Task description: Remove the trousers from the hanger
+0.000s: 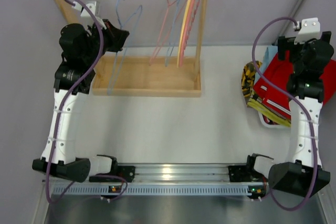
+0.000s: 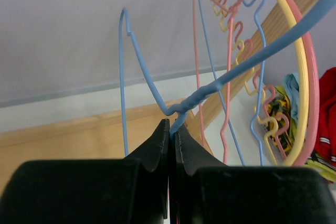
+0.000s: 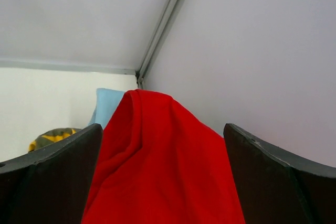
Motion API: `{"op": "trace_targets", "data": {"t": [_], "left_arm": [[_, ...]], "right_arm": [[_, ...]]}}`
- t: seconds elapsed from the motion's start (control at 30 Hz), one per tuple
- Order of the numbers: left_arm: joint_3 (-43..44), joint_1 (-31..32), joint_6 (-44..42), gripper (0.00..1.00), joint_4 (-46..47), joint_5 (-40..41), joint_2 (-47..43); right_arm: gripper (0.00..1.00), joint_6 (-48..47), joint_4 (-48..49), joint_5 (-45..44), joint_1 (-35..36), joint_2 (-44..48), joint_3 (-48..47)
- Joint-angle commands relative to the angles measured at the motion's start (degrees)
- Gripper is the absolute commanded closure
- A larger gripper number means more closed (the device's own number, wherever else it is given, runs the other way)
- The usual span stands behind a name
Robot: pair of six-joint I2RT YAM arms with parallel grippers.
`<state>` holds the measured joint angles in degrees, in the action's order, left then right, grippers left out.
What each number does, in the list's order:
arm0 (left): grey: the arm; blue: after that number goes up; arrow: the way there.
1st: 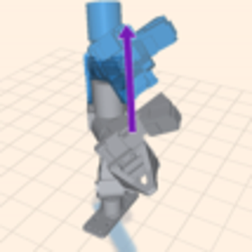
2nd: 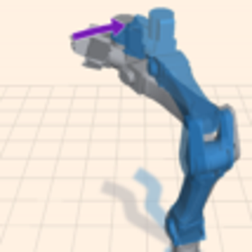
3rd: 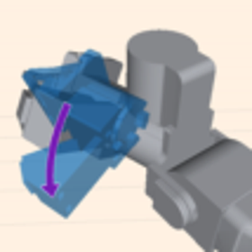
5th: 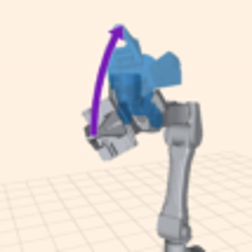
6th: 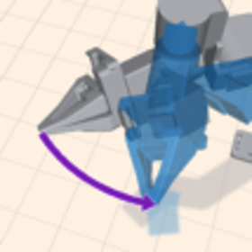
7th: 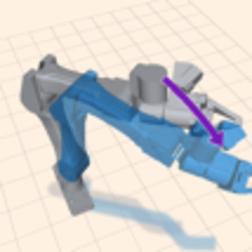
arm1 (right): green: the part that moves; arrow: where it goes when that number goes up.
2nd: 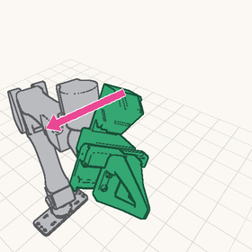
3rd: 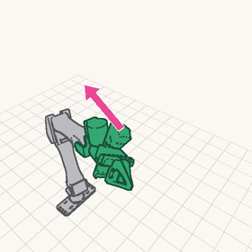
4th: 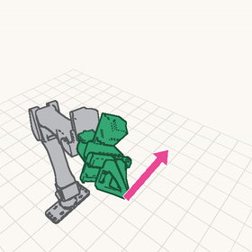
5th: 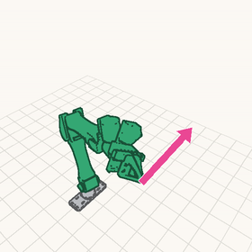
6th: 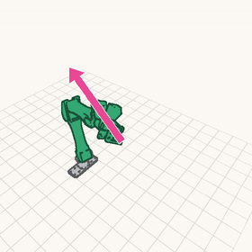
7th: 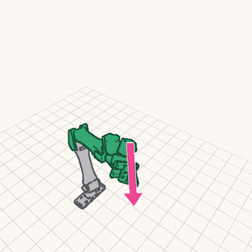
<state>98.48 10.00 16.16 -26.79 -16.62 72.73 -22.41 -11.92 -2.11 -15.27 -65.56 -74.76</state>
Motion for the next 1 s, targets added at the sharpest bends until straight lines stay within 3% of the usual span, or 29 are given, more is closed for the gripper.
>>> {"op": "trace_targets", "data": {"t": [0.0,0.5,0.97], "left_arm": [[6.53,2.65,-3.33,1.00,4.37,5.98,4.68],[25.52,5.91,-0.96,1.00,8.68,8.98,22.62],[28.09,10.21,-2.89,1.00,10.17,9.15,29.93]], "right_arm": [[0.01,3.34,-5.55,3.58,-0.90,3.33,-3.54],[0.00,13.53,-19.89,14.06,-0.91,14.06,-12.06],[0.01,16.00,-21.83,15.64,-0.90,15.46,-12.08]]}}
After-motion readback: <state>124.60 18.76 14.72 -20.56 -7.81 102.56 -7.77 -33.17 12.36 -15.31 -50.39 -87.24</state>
